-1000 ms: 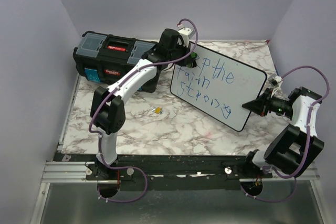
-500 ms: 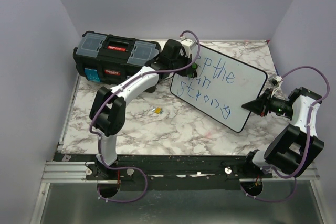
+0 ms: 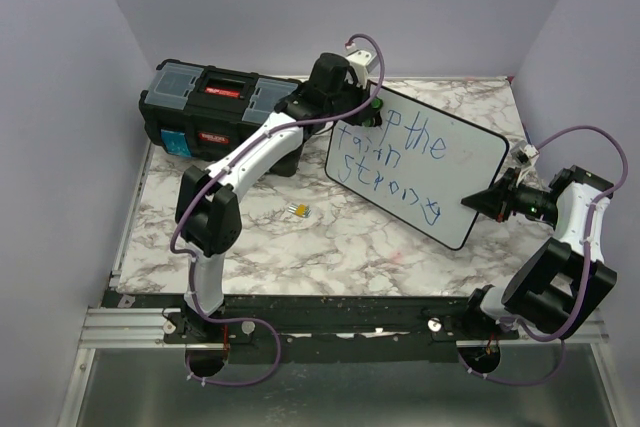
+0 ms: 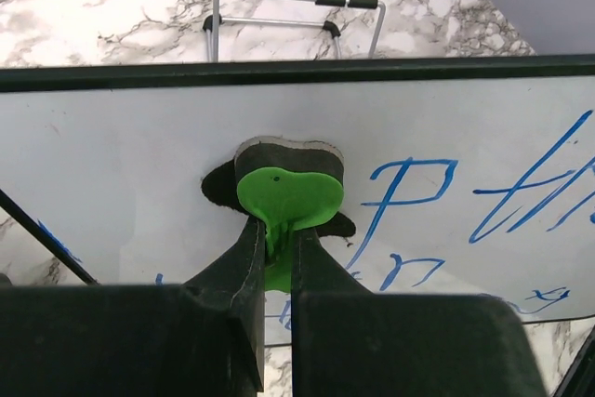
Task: Erase the whiteboard
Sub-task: Erase the whiteboard at the center of the board.
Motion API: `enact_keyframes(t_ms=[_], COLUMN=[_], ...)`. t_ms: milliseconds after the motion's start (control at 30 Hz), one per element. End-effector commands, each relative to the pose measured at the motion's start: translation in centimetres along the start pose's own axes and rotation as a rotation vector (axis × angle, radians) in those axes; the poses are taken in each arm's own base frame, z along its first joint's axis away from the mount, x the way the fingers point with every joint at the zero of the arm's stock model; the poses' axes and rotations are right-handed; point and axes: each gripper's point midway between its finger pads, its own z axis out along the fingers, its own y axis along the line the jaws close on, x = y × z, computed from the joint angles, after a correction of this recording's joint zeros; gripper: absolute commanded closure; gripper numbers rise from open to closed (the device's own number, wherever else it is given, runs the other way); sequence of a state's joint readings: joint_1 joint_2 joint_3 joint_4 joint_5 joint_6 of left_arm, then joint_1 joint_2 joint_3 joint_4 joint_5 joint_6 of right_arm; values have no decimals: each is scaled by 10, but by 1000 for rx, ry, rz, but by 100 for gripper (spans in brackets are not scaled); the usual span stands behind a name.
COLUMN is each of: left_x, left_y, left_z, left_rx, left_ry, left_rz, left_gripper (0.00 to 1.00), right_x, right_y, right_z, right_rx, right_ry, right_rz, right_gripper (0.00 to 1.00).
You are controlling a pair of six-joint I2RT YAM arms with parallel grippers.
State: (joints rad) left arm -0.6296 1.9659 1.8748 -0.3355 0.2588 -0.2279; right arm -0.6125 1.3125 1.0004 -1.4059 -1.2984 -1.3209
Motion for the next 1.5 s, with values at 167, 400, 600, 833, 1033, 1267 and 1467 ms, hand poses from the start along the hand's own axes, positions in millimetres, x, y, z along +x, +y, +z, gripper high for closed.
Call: enact_keyframes(t_ms=[167, 400, 600, 833, 1033, 1267, 1467], left_x=[58, 25, -10, 9, 44, 38, -8], left_y=[42, 57, 22, -3, 18, 39, 16], left_z=[4, -2, -1, 6, 6, 1, -3], left_rx=[-160, -255, -124, -58, -162, -271, -210], left_ry=[131, 92, 11, 42, 118, 130, 33], left_rz=[117, 209, 184, 208, 235, 299, 303], left_gripper=[100, 100, 100, 100, 100, 100, 100], right_x=[-8, -9, -9, -9, -9, -9, -10], right_y=[8, 8, 8, 9, 9, 9, 10], right_z=[2, 2, 3, 2, 2, 2, 2], right_rx=[-15, -15, -16, -15, -14, -14, -14], right_ry=[-33, -35, -35, -33, -32, -34, -35], right_rz=[-78, -77, -77, -76, -80, -81, -82], right_gripper=[99, 99, 99, 99, 99, 99, 99])
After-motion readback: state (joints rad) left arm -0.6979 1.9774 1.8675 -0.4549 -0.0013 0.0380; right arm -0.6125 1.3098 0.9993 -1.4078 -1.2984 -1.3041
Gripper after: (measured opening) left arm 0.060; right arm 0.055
